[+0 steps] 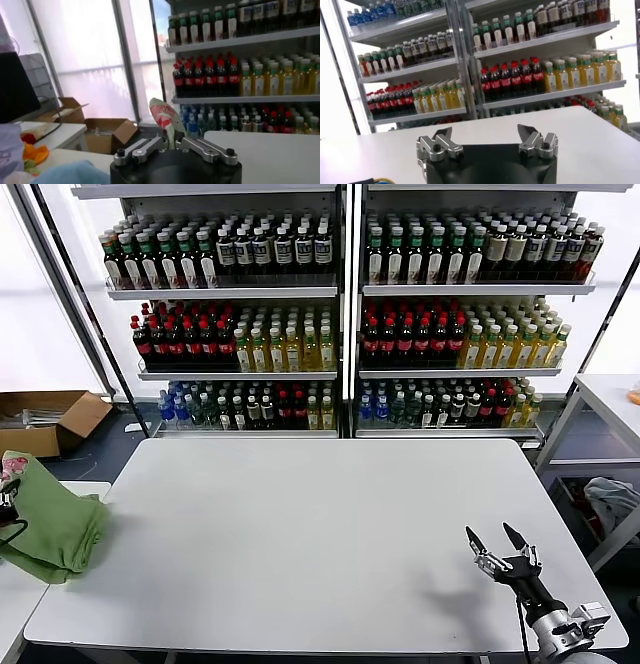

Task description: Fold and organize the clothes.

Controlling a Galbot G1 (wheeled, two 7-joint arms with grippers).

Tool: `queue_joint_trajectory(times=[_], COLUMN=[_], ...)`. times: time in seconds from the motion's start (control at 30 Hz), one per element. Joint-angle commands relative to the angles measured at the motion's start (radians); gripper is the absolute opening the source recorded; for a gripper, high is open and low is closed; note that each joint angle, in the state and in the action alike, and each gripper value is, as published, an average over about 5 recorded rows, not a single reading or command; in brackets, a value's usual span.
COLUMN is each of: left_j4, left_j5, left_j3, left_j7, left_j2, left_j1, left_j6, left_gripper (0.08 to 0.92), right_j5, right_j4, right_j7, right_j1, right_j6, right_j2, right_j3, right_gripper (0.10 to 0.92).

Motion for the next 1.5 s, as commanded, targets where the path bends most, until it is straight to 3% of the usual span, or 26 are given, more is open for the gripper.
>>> queue_joint_trajectory(times=[0.03,0.33,0.53,0.87,1.0,1.33,1.5], left_j4=[-0.148,-0.379,-0.368,-0.31,-0.329,-0.393,-0.325], left_j5=[0.052,-0.169,-0.379,-0.546,-0.585,-0.637,-0.368], left_j3=[0.236,0.71,0.88,0.881,0.851,0.632,0.494], left_j7=[-0.03,-0.295,-0.409,-0.441,-0.412,-0.319,-0.211], left_j2=[-0.08,-0.206,-0.274,-0.341,-0.342,-0.288,-0.244], left_j1=[-0.018,-0.17,-0.27,-0.361,-0.343,-0.284,-0.234], left_j6=[0.029,0.091,0.092,0.042,0.026,0.048,0.039], left_gripper=[0.118,0.118,0.118,0.118,0.134,0.433,0.58], right_j5=[-0.007,-0.009,-0.027,-0.067,-0.08,-0.17,-0.205], right_j4=[0.009,0.035,0.063,0.122,0.14,0.158,0.117], right_j7=[-0.002,0.002,0.006,0.018,0.026,0.091,0.161], right_j1=[-0.02,-0.055,-0.065,-0.067,-0.057,0.081,0.217], right_j6=[0.009,0.0,-0.012,-0.041,-0.064,-0.169,-0.283], right_j2=[0.008,0.002,0.021,0.057,0.048,0.005,0.005], right_j3=[-0.003,0.036,0.036,0.003,-0.024,-0.235,-0.48], right_gripper=[0.823,0.823,0.823,0.823,0.823,0.823,0.823])
